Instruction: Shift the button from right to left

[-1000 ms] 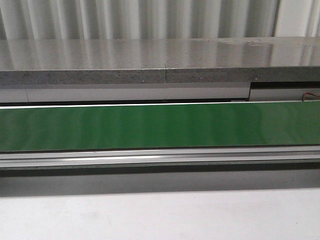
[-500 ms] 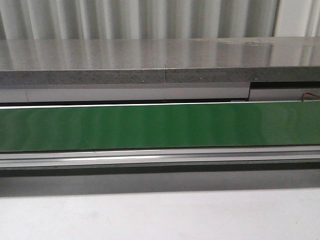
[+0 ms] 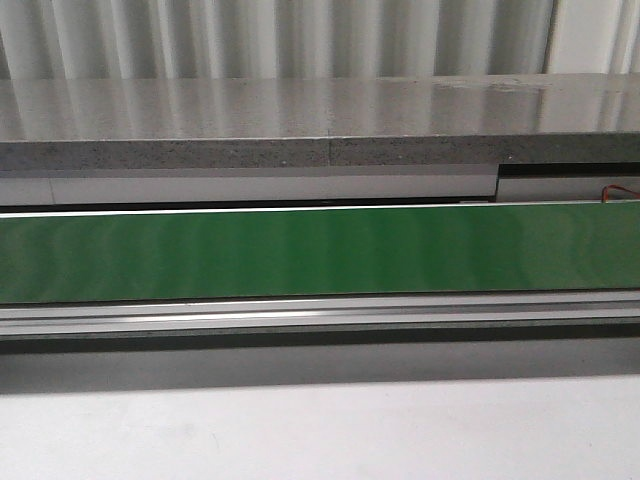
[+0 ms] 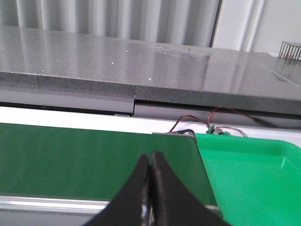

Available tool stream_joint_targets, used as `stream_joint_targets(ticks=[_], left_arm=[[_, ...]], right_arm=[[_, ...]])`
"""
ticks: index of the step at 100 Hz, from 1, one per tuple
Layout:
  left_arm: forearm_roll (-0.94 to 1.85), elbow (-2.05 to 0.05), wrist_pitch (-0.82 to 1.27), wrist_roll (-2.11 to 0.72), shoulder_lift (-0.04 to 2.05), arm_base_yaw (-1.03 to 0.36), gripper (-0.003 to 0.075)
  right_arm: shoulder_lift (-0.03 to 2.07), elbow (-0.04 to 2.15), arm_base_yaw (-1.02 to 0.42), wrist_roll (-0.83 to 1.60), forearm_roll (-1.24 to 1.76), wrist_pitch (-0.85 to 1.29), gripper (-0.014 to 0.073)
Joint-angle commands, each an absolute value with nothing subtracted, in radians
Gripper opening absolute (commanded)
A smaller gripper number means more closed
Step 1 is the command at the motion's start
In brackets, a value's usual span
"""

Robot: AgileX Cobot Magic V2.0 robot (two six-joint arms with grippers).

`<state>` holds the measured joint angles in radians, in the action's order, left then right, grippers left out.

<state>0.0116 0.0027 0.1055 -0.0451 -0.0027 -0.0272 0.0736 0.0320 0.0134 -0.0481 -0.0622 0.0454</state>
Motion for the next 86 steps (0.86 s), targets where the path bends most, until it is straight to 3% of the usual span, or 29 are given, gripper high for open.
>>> stream_joint_targets(ticks=[1, 18, 86], left_arm=[[0.022, 0.043, 0.034, -0.04, -0.037, -0.024, -0.002], [0.022, 0.043, 0.034, -0.04, -0.037, -0.024, -0.002], [0.022, 0.043, 0.034, -0.04, -0.037, -0.024, -0.002]], right_arm=[[0.054, 0.005, 0.047, -0.076, -0.08, -0.076, -0.0067], [-0.037, -0.007, 0.078, -0.079, -0.082, -0.031, -0.0067], [-0.031, -0.008, 0.074, -0.079, -0.082, 0.018, -0.0067]])
